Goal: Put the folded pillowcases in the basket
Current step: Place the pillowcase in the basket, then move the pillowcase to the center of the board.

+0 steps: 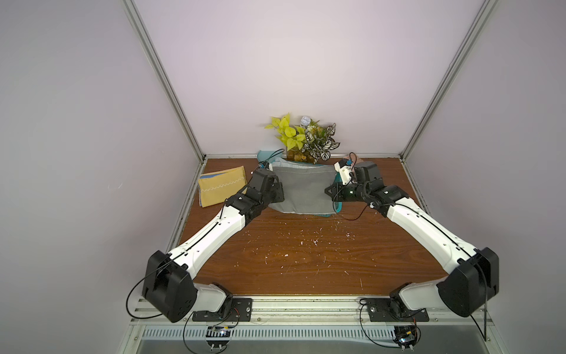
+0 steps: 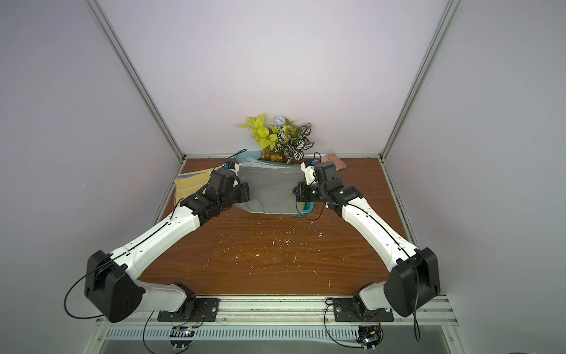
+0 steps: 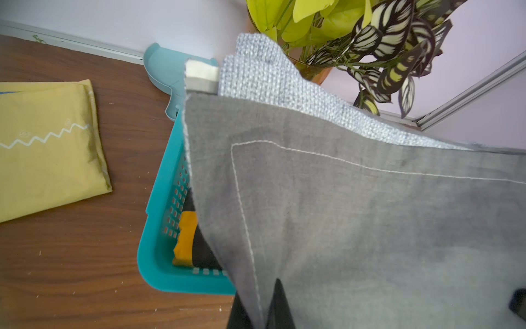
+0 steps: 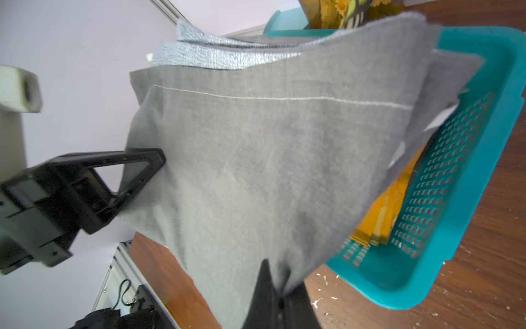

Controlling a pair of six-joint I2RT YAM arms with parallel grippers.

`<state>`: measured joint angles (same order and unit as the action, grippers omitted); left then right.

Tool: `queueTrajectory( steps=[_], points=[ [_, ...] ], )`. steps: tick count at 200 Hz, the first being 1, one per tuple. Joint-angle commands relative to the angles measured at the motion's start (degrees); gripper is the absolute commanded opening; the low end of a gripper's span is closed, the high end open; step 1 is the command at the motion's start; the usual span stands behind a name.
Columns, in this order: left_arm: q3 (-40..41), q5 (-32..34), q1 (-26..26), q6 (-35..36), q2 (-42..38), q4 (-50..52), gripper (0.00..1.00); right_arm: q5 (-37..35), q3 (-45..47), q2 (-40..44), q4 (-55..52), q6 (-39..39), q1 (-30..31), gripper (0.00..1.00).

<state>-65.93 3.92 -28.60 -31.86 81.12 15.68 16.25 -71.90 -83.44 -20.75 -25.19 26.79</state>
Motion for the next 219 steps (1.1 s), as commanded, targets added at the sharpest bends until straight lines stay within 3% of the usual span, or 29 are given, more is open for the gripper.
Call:
queueTrajectory(
  steps=[1, 40, 64, 88, 108, 121, 134, 143, 168, 195, 219],
  points=[
    [-2.34, -1.58, 2.25, 4.50, 4.06, -5.14, 0.00, -2.45, -2.98, -1.79, 5.10, 2.33, -1.59, 0.00],
    [-4.87, -1.60, 4.40, 5.93, 11.98, -8.60, 0.00, -3.73, -1.95, -6.55, 8.58, 2.43, -3.55, 0.00],
    [-5.78, -5.32, 5.65, 5.96, 16.28, -11.59, 0.00, -3.68, -2.25, -8.99, 9.71, 2.47, -4.32, 0.00],
    [-10.42, -4.16, 5.99, 8.46, 21.24, -8.85, 0.00, -4.63, -3.82, -11.36, 9.81, 3.03, -4.88, 0.01],
    [-12.63, -4.27, 6.77, 8.80, 24.60, -7.56, 0.01, -4.75, -4.94, -13.69, 10.07, 3.04, -5.26, 0.13],
    [-12.34, -4.16, 7.14, 8.58, 25.56, -8.06, 0.22, -4.47, -5.36, -14.74, 9.85, 3.04, -5.30, 0.28],
    [-11.60, -3.26, 7.24, 8.27, 25.55, -8.55, 0.33, -4.68, -4.57, -14.59, 10.54, 3.17, -5.34, 0.35],
    [-10.66, -2.23, 7.24, 8.04, 24.71, -9.18, 0.50, -5.06, -3.62, -13.71, 11.34, 3.21, -5.35, 0.41],
    [-8.69, 1.68, 7.48, 7.36, 20.66, -8.40, 0.78, -5.87, -2.42, -10.17, 11.32, 3.74, -5.36, 0.50],
    [-7.73, 9.57, 8.59, 6.25, 14.81, -3.58, 0.91, -4.45, 0.46, -3.83, 10.84, 3.96, -5.24, 0.55],
    [-5.95, 10.95, 14.58, 2.55, 11.56, 1.69, 0.98, -3.11, 4.25, 2.66, 9.96, 3.78, -5.23, 0.59]
  ],
)
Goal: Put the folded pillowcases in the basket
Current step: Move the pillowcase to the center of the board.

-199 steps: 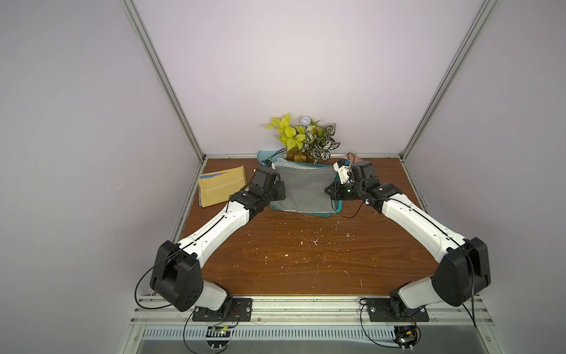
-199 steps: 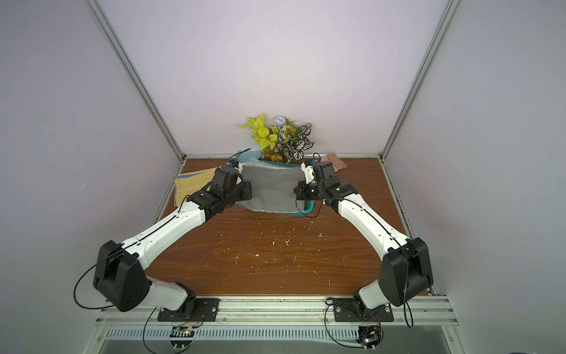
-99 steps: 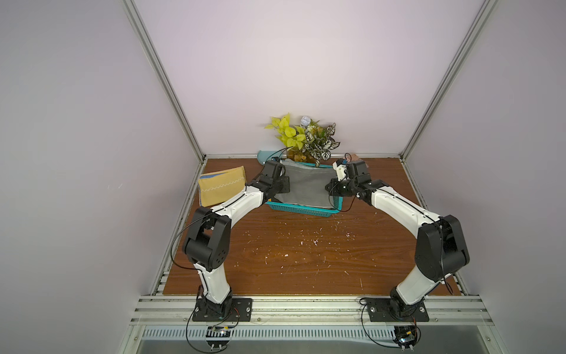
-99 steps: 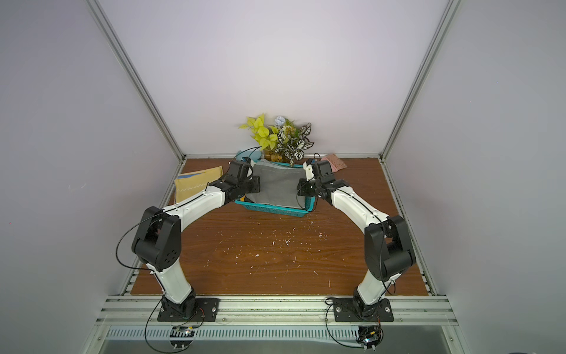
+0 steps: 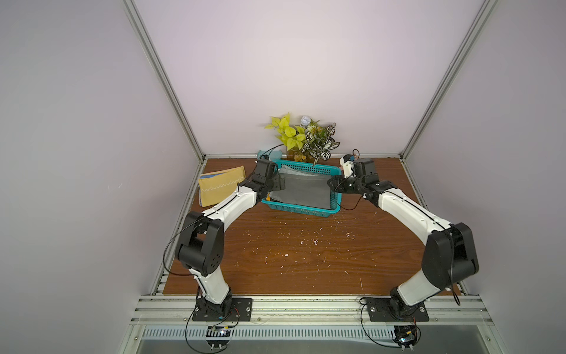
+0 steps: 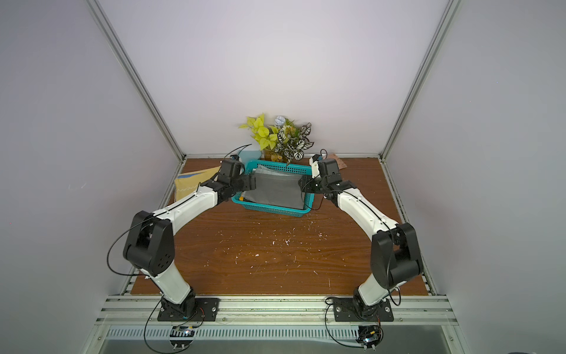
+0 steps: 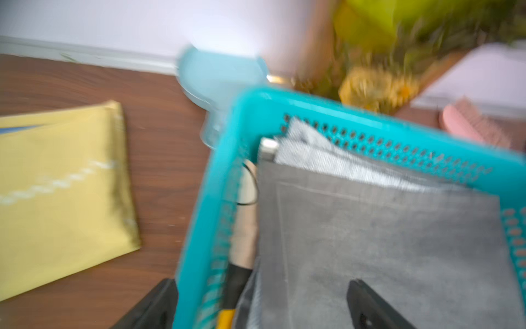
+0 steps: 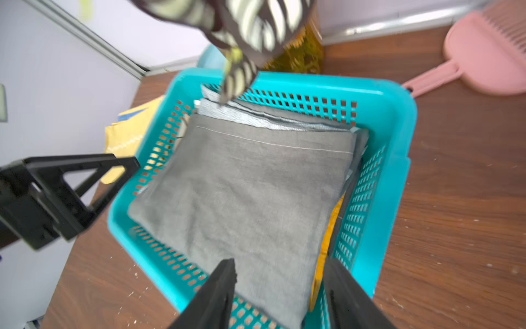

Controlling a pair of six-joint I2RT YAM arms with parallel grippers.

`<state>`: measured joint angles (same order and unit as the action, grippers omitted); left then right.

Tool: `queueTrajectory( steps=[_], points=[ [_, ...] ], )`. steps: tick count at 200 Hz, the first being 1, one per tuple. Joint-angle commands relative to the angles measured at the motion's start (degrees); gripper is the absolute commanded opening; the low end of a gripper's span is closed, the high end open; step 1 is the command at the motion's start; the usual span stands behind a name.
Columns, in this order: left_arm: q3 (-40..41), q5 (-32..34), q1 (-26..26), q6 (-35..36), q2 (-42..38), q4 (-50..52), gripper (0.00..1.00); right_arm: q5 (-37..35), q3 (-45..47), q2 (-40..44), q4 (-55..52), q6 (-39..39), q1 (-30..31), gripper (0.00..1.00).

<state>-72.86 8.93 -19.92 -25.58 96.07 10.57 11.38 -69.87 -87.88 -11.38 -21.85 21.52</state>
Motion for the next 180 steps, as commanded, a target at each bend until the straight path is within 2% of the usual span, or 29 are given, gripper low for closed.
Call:
queueTrajectory(
  steps=[1, 25, 54, 81, 125, 141, 180],
  points=[
    [1.02, 5.76, 6.45, -4.01, -3.41, 7.17, 0.98, 1.79, 2.34, 7.32, 0.44, 0.42, 0.03, 0.59],
    [1.12, 1.71, 15.33, -6.28, -1.46, 13.09, 1.00, 4.56, 6.58, 13.79, -0.12, 0.39, 0.57, 0.62],
    [1.37, 3.71, 19.29, -6.50, 2.08, 15.40, 0.99, 5.04, 10.91, 20.04, -2.88, 1.31, 1.51, 0.65],
    [1.65, 6.33, 21.20, -9.24, 4.83, 17.09, 0.95, 4.49, 15.68, 23.73, -5.35, 2.30, 1.60, 0.66],
    [0.64, 5.75, 23.41, -11.43, 10.19, 16.96, 0.94, 6.55, 23.26, 26.56, -4.03, 0.70, 1.60, 0.67],
    [-1.04, 5.39, 23.94, -11.43, 12.90, 16.94, 0.91, 6.41, 23.98, 26.84, -3.94, 0.91, 1.56, 0.67],
    [-5.69, 1.29, 25.00, -12.19, 17.59, 16.17, 0.91, 4.87, 23.66, 25.84, -4.97, 2.75, 1.55, 0.68]
  ],
)
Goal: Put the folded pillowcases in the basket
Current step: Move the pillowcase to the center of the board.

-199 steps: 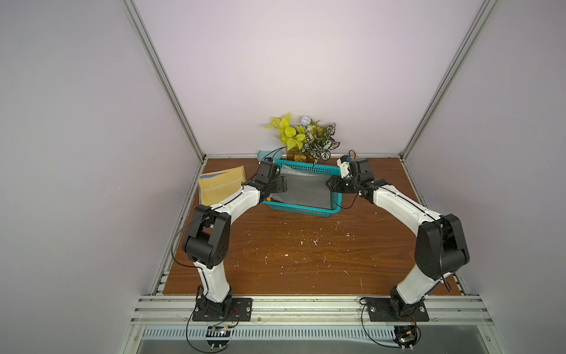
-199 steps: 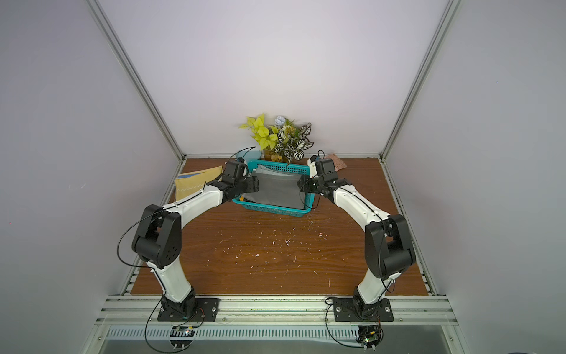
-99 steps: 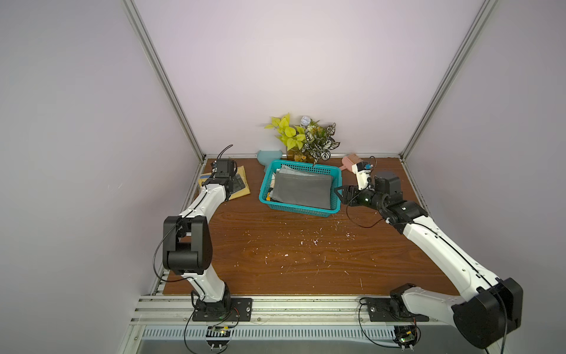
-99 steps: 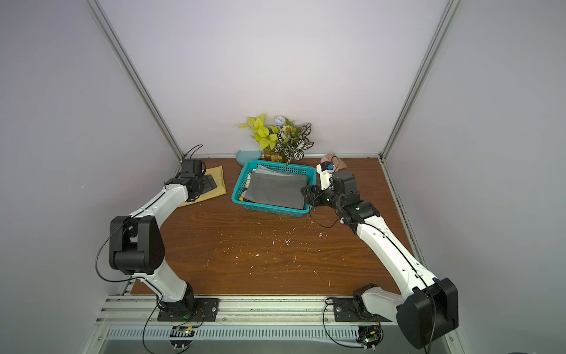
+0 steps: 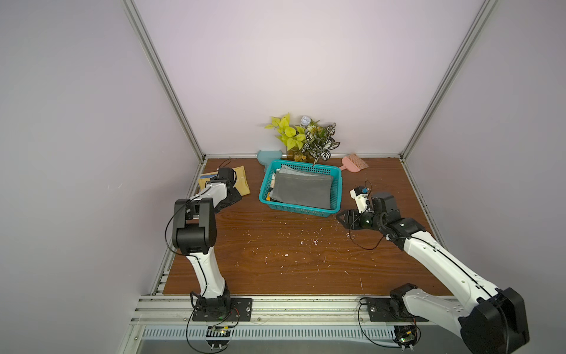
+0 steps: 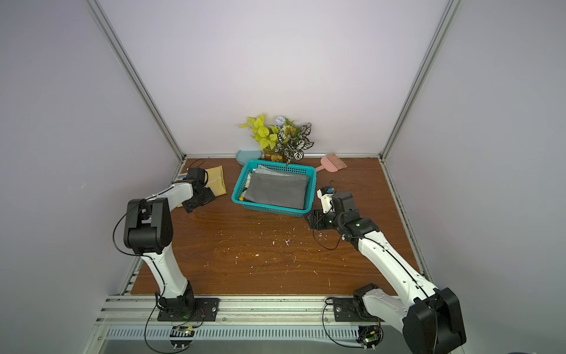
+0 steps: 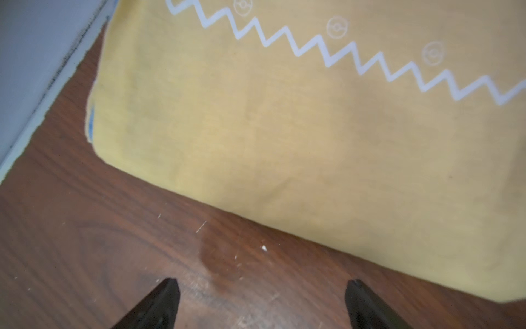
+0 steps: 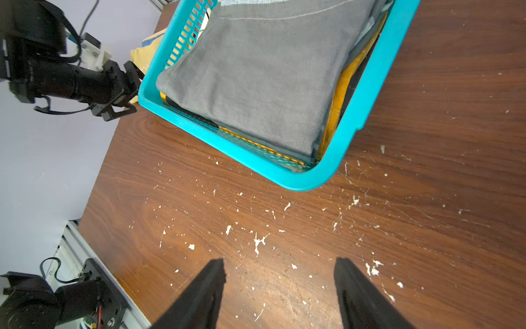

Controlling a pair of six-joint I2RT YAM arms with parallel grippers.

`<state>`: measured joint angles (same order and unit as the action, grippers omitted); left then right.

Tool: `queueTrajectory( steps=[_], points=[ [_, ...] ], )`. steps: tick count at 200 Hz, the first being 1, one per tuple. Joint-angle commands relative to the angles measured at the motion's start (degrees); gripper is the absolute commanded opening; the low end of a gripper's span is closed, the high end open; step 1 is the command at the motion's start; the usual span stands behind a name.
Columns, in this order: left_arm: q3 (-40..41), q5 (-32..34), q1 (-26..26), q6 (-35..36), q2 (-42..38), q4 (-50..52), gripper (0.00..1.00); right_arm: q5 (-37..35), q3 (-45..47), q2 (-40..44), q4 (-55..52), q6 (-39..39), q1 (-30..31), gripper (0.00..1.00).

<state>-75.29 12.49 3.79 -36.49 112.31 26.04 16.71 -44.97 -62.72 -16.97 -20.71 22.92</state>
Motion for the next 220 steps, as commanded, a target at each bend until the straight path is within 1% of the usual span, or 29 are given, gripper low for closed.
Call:
queueTrajectory(
  steps=[1, 19, 52, 77, 92, 101, 111, 116, 120, 121, 124, 127, 142, 145, 187, 206, 220],
  points=[
    [-3.41, -2.37, 1.34, -1.34, 1.47, 0.64, 0.91, -0.54, -1.20, 0.63, 0.62, 1.63, 0.18, 0.68],
    [-4.16, -4.22, 1.95, -2.73, 2.41, -0.62, 0.91, -0.71, -1.04, 0.15, 1.01, 1.67, 0.16, 0.68],
    [-1.20, -11.45, 3.24, -5.69, 0.85, -7.12, 0.89, -1.01, -0.87, -0.52, 1.25, 1.76, 0.12, 0.68],
    [1.14, -11.61, 3.57, -7.34, -0.87, -10.89, 0.88, -1.17, -0.77, -1.28, 1.17, 2.24, 0.11, 0.69],
    [0.99, -12.40, 4.38, -8.15, 0.42, -10.85, 0.88, -0.72, -0.72, -1.77, 1.54, 2.28, 0.11, 0.69],
    [0.84, -13.25, 4.86, -8.33, 1.65, -10.75, 0.85, -0.42, -0.64, -2.04, 1.76, 2.19, 0.11, 0.69],
    [0.84, -13.41, 5.17, -8.36, 2.51, -10.75, 0.76, -0.11, -0.64, -2.31, 1.85, 2.08, 0.11, 0.69],
    [0.88, -13.37, 5.17, -8.27, 2.81, -10.88, 0.67, 0.01, -0.67, -2.39, 1.79, 2.01, 0.07, 0.69],
    [1.05, -13.29, 5.19, -8.23, 2.91, -11.00, 0.53, 0.16, -0.70, -2.50, 1.70, 2.06, 0.11, 0.69],
    [1.04, -13.29, 5.18, -8.19, 2.91, -10.96, 0.51, 0.21, -0.76, -2.50, 1.69, 2.02, 0.11, 0.69],
    [1.22, -13.09, 5.24, -8.17, 2.90, -11.08, 0.41, 0.25, -0.81, -2.50, 1.68, 2.04, 0.13, 0.69],
    [1.34, -13.05, 5.18, -8.20, 2.91, -11.19, 0.33, 0.26, -0.74, -2.52, 1.68, 1.99, 0.11, 0.69],
    [1.66, -12.41, 5.26, -8.07, 2.74, -10.94, 0.05, 0.18, -1.12, -2.33, 1.21, 2.14, 0.09, 0.69],
    [1.67, -12.28, 5.34, -8.07, 2.69, -10.73, 0.01, 0.12, -1.23, -2.28, 1.08, 2.23, 0.09, 0.69],
    [3.88, -11.62, 5.49, -7.04, 0.04, -9.85, 0.01, 0.11, -2.45, -1.47, -0.49, 2.62, 0.02, 0.70],
    [9.17, -13.15, 5.44, -6.71, -4.46, -11.36, 0.01, 0.13, -2.71, -0.53, -0.87, 2.62, 0.02, 0.70],
    [15.47, -14.49, 5.44, -6.69, -8.90, -13.14, 0.00, 0.25, -2.87, -0.17, -0.94, 2.62, 0.02, 0.70]
  ],
)
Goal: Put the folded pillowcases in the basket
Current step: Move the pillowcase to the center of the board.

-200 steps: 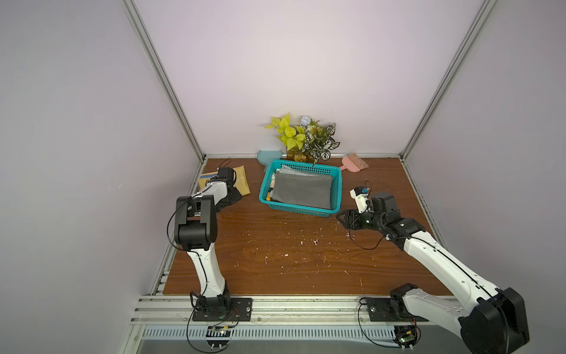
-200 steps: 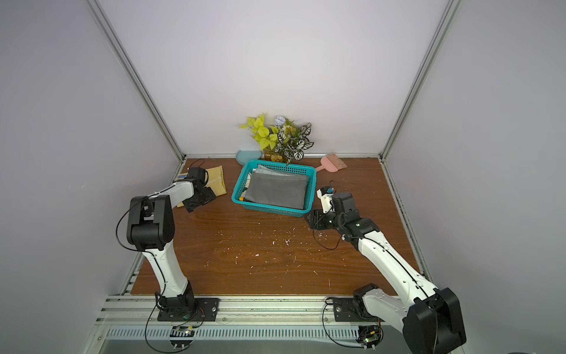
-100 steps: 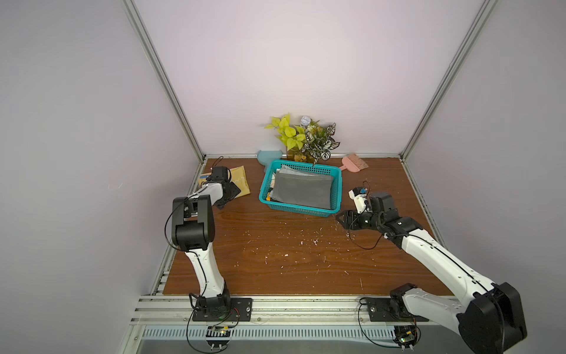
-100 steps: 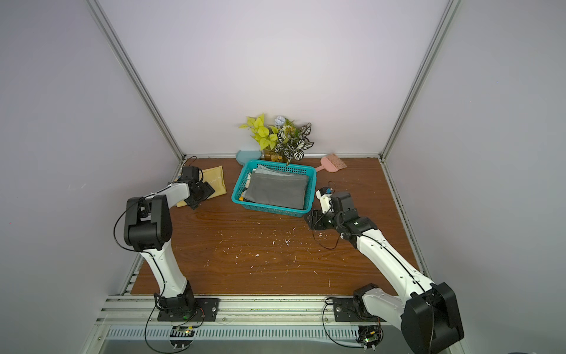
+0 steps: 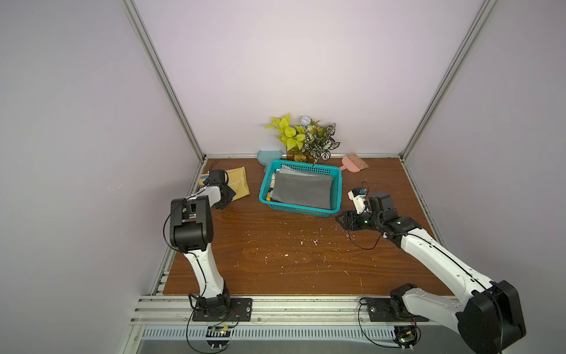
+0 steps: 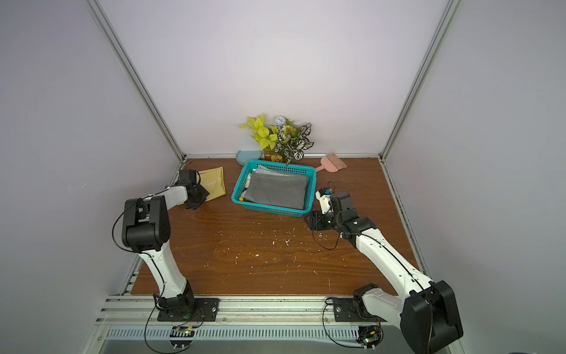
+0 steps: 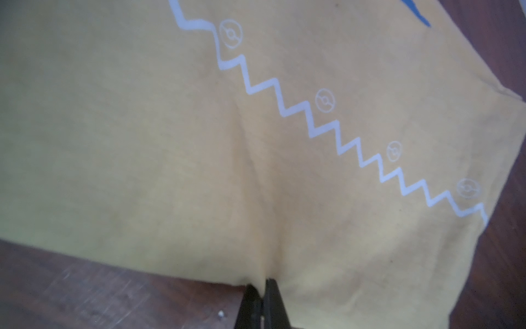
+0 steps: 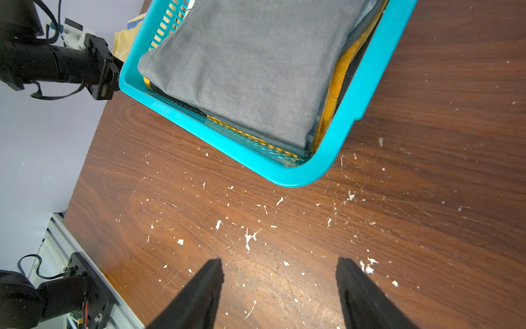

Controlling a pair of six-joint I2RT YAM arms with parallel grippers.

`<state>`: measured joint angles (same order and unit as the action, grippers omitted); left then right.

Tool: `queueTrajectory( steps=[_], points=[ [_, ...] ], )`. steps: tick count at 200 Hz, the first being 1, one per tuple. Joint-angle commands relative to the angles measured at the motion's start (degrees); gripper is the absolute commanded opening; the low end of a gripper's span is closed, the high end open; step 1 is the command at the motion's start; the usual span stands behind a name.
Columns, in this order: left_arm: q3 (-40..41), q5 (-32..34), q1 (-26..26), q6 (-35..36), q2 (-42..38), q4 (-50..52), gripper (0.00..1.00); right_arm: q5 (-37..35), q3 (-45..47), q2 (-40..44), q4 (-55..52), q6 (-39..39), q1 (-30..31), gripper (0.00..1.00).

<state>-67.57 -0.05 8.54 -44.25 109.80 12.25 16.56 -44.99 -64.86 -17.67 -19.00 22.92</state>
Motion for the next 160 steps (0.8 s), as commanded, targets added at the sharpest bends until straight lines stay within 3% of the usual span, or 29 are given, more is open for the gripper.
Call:
queueTrajectory(
  steps=[1, 42, 103, 133, 160],
  points=[
    [8.22, -2.09, 0.69, 1.08, -6.72, 0.44, 0.00, 0.40, -2.88, 2.00, -0.25, 0.91, 0.02, 0.70],
    [25.84, -9.34, -0.85, -0.33, -18.65, -4.16, 0.01, 1.17, -4.74, 2.04, -0.90, 1.37, 0.02, 0.70],
    [45.13, -5.66, -15.93, -8.47, -42.87, -4.31, 0.01, 0.52, -7.54, 3.59, -4.30, 3.29, -0.06, 0.71],
    [46.29, 1.82, -26.72, -13.06, -51.42, 2.76, 0.02, 0.85, -6.62, 4.13, -3.52, 2.66, -0.07, 0.71],
    [48.78, 2.89, -34.99, -19.15, -55.30, 3.33, 0.01, 1.36, -6.45, 4.03, -2.81, 1.63, -0.01, 0.72]
  ],
)
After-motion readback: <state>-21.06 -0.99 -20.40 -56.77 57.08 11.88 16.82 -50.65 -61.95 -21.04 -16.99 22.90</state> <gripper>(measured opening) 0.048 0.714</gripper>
